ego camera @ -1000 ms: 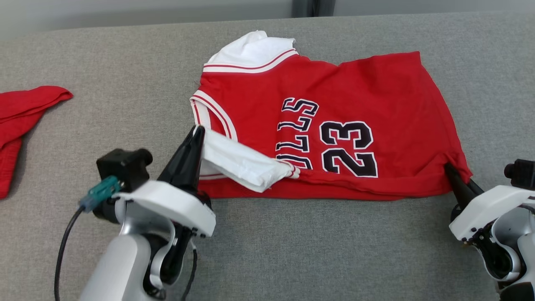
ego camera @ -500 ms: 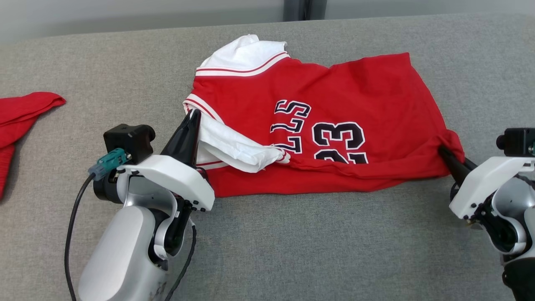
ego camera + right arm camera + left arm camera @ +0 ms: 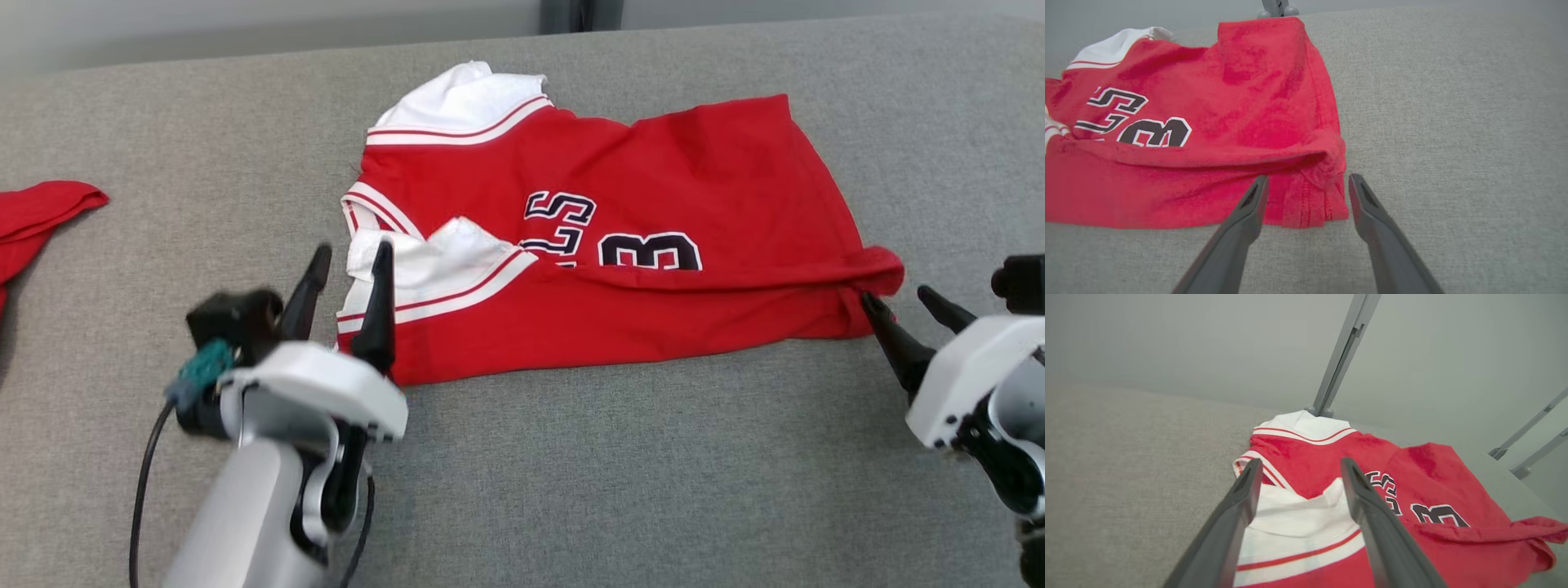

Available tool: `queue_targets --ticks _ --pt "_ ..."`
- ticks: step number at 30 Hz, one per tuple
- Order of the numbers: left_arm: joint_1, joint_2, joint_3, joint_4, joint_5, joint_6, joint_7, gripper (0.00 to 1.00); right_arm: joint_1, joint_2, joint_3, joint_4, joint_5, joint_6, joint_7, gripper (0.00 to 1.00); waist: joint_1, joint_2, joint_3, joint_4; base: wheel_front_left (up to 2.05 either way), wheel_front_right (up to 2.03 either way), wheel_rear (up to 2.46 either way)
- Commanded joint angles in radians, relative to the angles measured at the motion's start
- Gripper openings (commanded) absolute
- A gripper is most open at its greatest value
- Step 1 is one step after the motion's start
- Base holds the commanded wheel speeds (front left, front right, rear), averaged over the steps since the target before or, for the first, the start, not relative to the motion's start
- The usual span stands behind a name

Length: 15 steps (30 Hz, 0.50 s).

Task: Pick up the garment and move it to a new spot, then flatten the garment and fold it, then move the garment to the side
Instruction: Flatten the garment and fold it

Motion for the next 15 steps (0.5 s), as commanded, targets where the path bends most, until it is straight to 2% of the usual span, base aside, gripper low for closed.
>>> queue_targets --ticks 1,2,5,8,11,15 --pt "0.079 0.005 0.018 -0.045 -0.026 0.021 -0.004 1.00 0.051 -0.046 0.019 -0.062 0.013 0.000 0.013 1.00 0.0000 0.0000 0.016 -0.007 0.00 0.00 0.00" --pt "0.079 0.005 0.018 -0.045 -0.026 0.021 -0.004 1.00 0.051 -0.046 0.019 -0.062 0.013 0.000 0.013 1.00 0.0000 0.0000 0.016 -0.007 0.00 0.00 0.00" --pt "0.189 0.013 0.018 -0.114 -0.050 0.039 0.035 1.00 0.125 -0.126 0.049 -0.140 0.010 0.000 0.044 1.00 0.0000 0.0000 0.040 -0.009 0.00 0.00 0.00" --pt "0.267 0.030 0.020 -0.166 -0.074 0.048 0.078 1.00 0.162 -0.167 0.061 -0.170 0.010 0.000 0.065 1.00 0.0000 0.0000 0.065 -0.005 0.00 0.00 0.00" --pt "0.298 0.053 0.031 -0.205 -0.079 0.064 0.109 1.00 0.143 -0.173 0.049 -0.162 -0.005 0.000 0.069 1.00 0.0000 0.0000 0.087 0.007 0.00 0.00 0.00" --pt "0.268 0.064 0.033 -0.214 -0.086 0.062 0.134 1.00 0.101 -0.176 0.045 -0.139 -0.032 0.000 0.065 1.00 0.0000 0.0000 0.101 0.023 0.00 0.00 0.00"
